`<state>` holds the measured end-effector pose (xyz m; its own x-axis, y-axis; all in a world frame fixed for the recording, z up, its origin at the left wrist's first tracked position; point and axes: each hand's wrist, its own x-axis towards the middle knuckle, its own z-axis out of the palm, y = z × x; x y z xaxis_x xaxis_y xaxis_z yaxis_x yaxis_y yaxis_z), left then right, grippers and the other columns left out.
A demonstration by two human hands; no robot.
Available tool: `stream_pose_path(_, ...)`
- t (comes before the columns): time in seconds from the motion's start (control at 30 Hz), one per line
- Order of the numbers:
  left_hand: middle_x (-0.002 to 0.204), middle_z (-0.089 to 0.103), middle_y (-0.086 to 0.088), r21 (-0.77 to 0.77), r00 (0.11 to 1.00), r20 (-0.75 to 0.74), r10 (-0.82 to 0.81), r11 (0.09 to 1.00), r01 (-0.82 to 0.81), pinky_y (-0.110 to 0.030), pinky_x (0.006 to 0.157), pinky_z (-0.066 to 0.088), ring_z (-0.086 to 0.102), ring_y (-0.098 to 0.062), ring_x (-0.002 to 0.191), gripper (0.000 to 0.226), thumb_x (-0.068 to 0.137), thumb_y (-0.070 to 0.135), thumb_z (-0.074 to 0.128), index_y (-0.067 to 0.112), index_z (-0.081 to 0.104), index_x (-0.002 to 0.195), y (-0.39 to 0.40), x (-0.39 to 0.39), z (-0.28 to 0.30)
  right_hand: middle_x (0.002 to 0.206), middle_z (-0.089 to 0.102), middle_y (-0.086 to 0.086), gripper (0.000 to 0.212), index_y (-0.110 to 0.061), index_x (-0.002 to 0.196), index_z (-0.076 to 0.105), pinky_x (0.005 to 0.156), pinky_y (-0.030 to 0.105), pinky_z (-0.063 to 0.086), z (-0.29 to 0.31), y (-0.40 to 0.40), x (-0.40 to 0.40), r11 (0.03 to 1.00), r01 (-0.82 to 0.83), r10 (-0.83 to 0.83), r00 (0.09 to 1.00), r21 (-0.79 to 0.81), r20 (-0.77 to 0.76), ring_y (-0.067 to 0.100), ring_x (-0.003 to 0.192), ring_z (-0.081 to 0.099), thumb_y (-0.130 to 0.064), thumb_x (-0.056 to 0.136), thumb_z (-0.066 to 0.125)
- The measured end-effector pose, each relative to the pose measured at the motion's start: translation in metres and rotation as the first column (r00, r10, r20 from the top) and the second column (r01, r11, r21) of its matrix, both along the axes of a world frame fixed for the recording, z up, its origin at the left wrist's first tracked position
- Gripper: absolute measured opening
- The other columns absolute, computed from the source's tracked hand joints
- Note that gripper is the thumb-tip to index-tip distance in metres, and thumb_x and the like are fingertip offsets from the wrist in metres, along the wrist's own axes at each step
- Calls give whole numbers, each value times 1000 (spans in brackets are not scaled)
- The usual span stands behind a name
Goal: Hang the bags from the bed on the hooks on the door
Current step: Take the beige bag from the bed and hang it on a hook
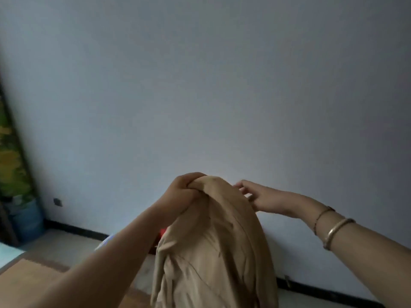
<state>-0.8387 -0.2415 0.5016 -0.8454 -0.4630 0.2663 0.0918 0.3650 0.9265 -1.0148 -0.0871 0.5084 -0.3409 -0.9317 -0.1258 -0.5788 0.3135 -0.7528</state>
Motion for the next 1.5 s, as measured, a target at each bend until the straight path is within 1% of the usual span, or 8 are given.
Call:
stream_pose_path(0.13,86,69,-11,101,961,-22,-277,955,277,-33,71,52,66,-23,84,37,77,-13,42,9,68,92,64,-124,8,112,53,-15,52,-50,119,37,61,1,45,-15,92,-83,993,98,-95,994,66,-49,-7,91,52,-16,86,56)
stream_pose_path(0.47,79,62,-9,205,709,-84,-700,684,700,-25,62,51,60,-19,72,30,82,-10,42,12,62,77,218,-346,17,82,72,-15,20,-40,82,70,78,29,53,-17,260,-243,693,663,-683,729,-283,35,5,84,65,-45,68,56)
stream_pose_path(0.73,69,60,-6,250,528,-102,-843,492,834,-19,53,47,57,-15,63,30,78,-12,41,12,56,67,303,-503,14,88,62,6,15,-10,84,62,63,22,46,9,389,-325,214,833,-963,267,-511,31,19,82,62,-24,85,60)
stream_pose_path(0.87,60,54,-2,342,381,-139,-914,317,885,-18,48,45,52,-12,54,33,75,-14,39,13,48,58,358,-573,23,76,46,-8,41,-18,79,43,49,26,31,26,439,-348,-24,824,-931,-225,-566,-287,7,63,45,-47,70,70)
stream_pose_path(1.0,65,49,-7,392,213,-155,-965,138,910,-21,49,45,49,-17,59,31,71,-14,34,12,45,61,413,-626,34,43,60,-2,31,-15,63,52,38,19,40,33,462,-366,-129,969,-990,-115,-212,78,13,40,61,-35,78,69)
stream_pose_path(1.1,63,55,-4,418,98,-173,-980,17,908,-22,51,47,53,-16,58,30,71,-13,34,13,49,63,454,-654,42,78,76,8,23,-6,88,69,65,29,57,25,478,-368,-68,984,-920,1,-162,391,20,74,74,-27,79,65)
stream_pose_path(1.3,77,62,-13,434,27,-176,-984,-53,899,-29,61,52,61,-19,65,24,80,-12,40,7,54,73,526,-686,47,100,72,1,50,-26,107,70,83,28,54,4,507,-367,125,990,-876,139,-62,462,16,96,67,-64,78,55)
stream_pose_path(1.5,61,66,-4,498,18,-270,-963,-123,858,-24,49,53,62,-15,53,33,75,-15,34,9,50,60,567,-703,54,91,65,-8,16,-29,89,64,72,20,50,10,538,-369,59,980,-945,117,-192,306,4,82,63,-36,75,62)
